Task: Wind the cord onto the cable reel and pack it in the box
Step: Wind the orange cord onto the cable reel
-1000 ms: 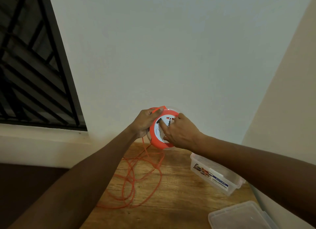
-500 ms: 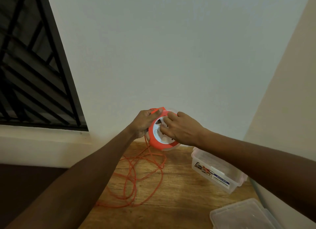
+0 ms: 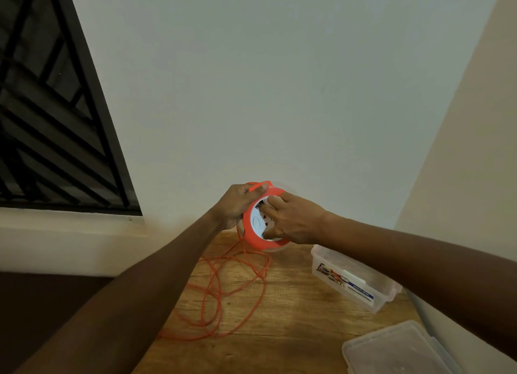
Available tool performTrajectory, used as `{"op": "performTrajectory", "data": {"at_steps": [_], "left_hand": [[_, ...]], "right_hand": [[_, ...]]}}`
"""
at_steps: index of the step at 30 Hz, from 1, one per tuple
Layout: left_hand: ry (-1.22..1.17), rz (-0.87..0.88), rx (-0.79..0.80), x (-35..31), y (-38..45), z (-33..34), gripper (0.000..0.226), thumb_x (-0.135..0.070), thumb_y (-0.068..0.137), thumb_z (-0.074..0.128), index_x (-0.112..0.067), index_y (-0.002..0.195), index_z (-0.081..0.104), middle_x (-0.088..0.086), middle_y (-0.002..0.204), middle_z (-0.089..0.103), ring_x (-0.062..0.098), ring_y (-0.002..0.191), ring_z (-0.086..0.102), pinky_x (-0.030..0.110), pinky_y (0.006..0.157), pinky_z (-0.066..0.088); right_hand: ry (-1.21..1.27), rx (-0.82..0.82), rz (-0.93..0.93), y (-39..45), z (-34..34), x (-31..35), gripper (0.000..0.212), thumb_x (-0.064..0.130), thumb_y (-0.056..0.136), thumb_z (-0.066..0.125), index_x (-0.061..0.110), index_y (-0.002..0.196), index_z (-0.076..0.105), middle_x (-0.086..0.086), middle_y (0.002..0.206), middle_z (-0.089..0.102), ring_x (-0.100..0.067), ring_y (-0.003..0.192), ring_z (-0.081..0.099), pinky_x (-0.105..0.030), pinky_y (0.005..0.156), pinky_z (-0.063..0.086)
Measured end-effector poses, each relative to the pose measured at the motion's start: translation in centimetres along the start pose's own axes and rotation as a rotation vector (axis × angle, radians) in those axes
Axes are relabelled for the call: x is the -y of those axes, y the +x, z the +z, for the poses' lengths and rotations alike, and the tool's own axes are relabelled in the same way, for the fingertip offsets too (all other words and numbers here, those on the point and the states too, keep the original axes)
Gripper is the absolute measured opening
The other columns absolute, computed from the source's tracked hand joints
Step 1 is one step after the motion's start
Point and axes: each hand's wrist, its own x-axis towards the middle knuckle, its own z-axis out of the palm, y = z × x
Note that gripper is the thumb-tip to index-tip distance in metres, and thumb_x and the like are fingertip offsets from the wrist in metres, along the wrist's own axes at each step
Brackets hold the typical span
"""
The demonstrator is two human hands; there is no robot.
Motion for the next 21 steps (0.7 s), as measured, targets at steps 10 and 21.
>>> {"op": "performTrajectory", "data": {"at_steps": [10,21], "left_hand": [[0.016,0.004,0.039,-0.4,0.4,0.7,0.034,-0.043,0.096,0.062,-0.015,0.113,0.072,0.013,0.105,0.077,0.032,0.091,0.074,0.046,0.087,0.061],[0.002,0.030,-0.014,-1.3,0.6,1.1,0.040,-0.045,0.096,0.062,-0.016,0.124,0.068,0.009,0.116,0.077,0.033,0.099,0.076,0.050,0.088,0.063]], "right_hand": [[-0.055,0.084,-0.022,-0.2,-0.2,-0.8,0.060,0.037,0.083,0.075,0.036,0.137,0.048,-0.015,0.125,0.055,-0.034,0.111,0.053,-0.043,0.088,0.046],[0.026,0.083,0.293,-0.4,-0.4,1.1,0.073,0.035,0.095,0.059,-0.003,0.147,0.025,-0.024,0.126,0.060,-0.039,0.097,0.067,-0.051,0.086,0.054]]}}
